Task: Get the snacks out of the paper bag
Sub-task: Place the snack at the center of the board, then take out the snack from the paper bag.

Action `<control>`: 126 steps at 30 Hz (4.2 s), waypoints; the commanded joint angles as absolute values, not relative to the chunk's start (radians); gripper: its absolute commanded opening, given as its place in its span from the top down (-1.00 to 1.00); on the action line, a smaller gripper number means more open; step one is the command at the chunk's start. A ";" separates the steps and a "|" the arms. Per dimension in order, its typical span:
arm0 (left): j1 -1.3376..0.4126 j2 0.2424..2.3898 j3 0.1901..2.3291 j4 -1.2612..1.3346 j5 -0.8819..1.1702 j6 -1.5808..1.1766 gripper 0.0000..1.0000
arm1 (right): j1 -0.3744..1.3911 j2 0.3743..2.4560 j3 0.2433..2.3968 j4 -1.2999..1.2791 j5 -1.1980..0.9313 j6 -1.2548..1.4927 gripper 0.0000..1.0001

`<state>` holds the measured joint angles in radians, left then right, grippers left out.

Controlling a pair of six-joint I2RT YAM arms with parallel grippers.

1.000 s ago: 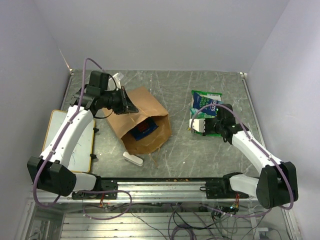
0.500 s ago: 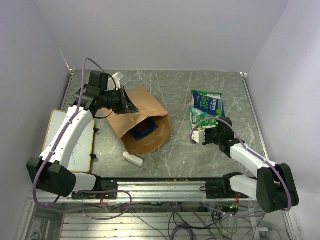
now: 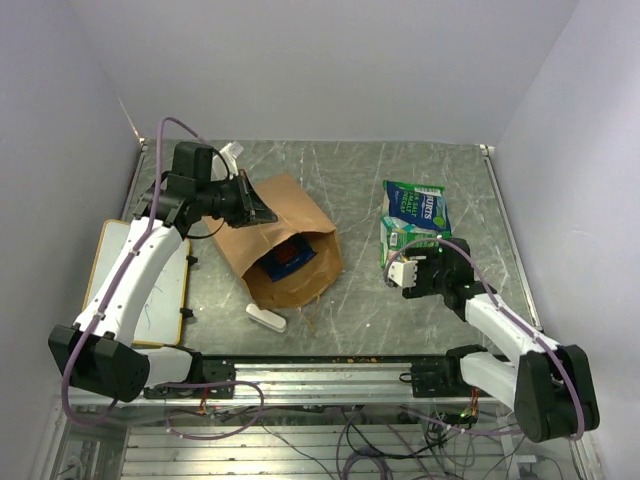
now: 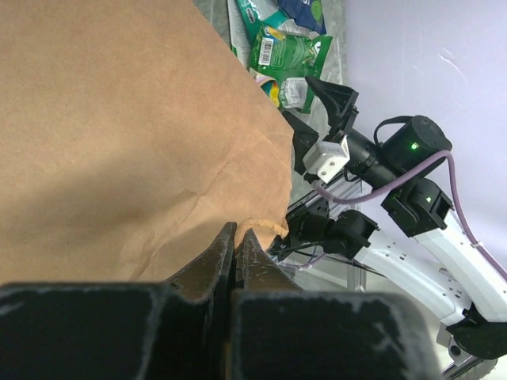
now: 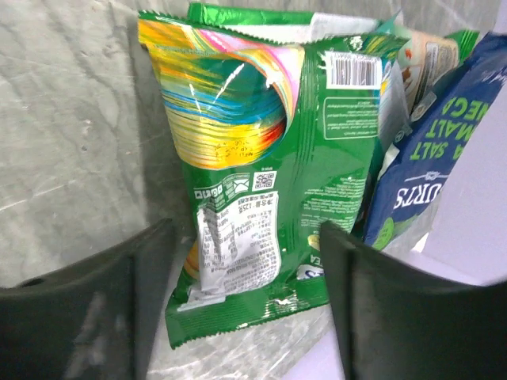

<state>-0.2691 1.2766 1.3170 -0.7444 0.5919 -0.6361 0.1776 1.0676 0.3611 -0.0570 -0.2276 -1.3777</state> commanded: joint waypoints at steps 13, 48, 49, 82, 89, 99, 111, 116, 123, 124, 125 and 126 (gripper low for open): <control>-0.258 1.208 1.345 -0.747 0.565 -0.712 0.86 | 0.276 0.793 0.623 -0.467 -0.543 -0.986 -0.66; -0.255 1.115 1.349 -0.766 0.488 -0.757 0.86 | 0.851 1.049 0.694 0.268 -0.208 0.079 -1.00; -0.255 1.113 1.344 -0.762 0.487 -0.762 0.86 | 0.877 1.064 0.686 0.267 -0.217 0.013 -1.00; -0.255 1.139 1.330 -0.873 0.569 -0.568 0.86 | 1.048 1.630 0.926 0.202 -0.177 -0.966 -0.62; -0.255 1.187 1.393 -0.907 0.550 -0.513 0.86 | 1.047 1.473 0.858 0.166 -0.331 -0.905 -0.77; -0.255 1.185 1.394 -0.872 0.585 -0.549 0.86 | 1.044 1.567 0.792 0.362 -0.178 -0.953 -0.52; -0.255 1.215 1.460 -0.935 0.581 -0.519 0.86 | 0.934 1.842 0.902 0.530 -0.188 -1.074 -0.31; -0.254 1.249 1.500 -0.959 0.591 -0.496 0.86 | 0.929 1.934 0.967 0.541 -0.181 -1.132 -0.24; -0.255 1.280 1.527 -0.972 0.580 -0.493 0.86 | 0.950 2.065 1.078 0.621 -0.125 -1.135 -0.10; -0.255 1.279 1.526 -0.971 0.578 -0.498 0.86 | 0.952 2.091 1.096 0.638 -0.095 -1.140 -0.10; -0.255 1.276 1.521 -0.967 0.575 -0.508 0.86 | 0.952 2.112 1.113 0.650 -0.056 -1.141 0.03; -0.254 1.270 1.513 -0.962 0.569 -0.522 0.86 | 0.952 2.131 1.133 0.651 -0.044 -1.140 0.13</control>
